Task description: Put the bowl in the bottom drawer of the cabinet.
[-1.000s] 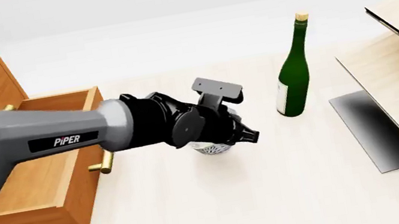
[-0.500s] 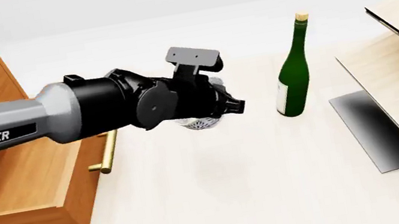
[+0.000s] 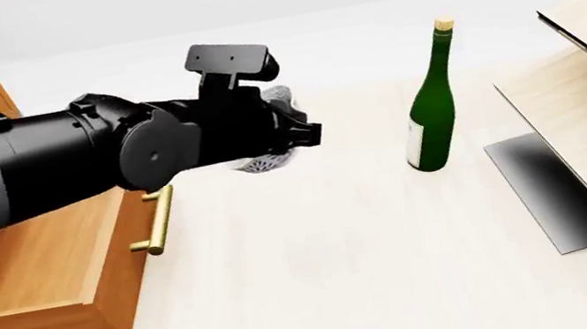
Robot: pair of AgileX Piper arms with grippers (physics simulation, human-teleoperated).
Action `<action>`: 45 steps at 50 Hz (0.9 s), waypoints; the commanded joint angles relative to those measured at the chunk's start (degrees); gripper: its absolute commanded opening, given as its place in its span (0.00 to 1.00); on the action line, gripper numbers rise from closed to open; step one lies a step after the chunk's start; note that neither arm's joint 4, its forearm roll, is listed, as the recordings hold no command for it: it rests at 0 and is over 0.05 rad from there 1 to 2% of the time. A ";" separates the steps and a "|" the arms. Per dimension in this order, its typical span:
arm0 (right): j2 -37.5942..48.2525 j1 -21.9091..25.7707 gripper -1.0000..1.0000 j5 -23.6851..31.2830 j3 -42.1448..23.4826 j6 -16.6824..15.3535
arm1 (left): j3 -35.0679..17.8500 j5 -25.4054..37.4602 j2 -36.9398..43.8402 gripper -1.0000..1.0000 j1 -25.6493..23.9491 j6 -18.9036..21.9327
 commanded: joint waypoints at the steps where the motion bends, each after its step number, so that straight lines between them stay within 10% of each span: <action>1: 0.00 0.00 1.00 0.00 0.00 0.00 | 2.63 -0.14 -5.31 0.00 1.53 0.75; 45: 0.00 -0.01 1.00 0.00 0.00 0.00 | 11.05 3.80 -21.58 0.00 9.04 1.24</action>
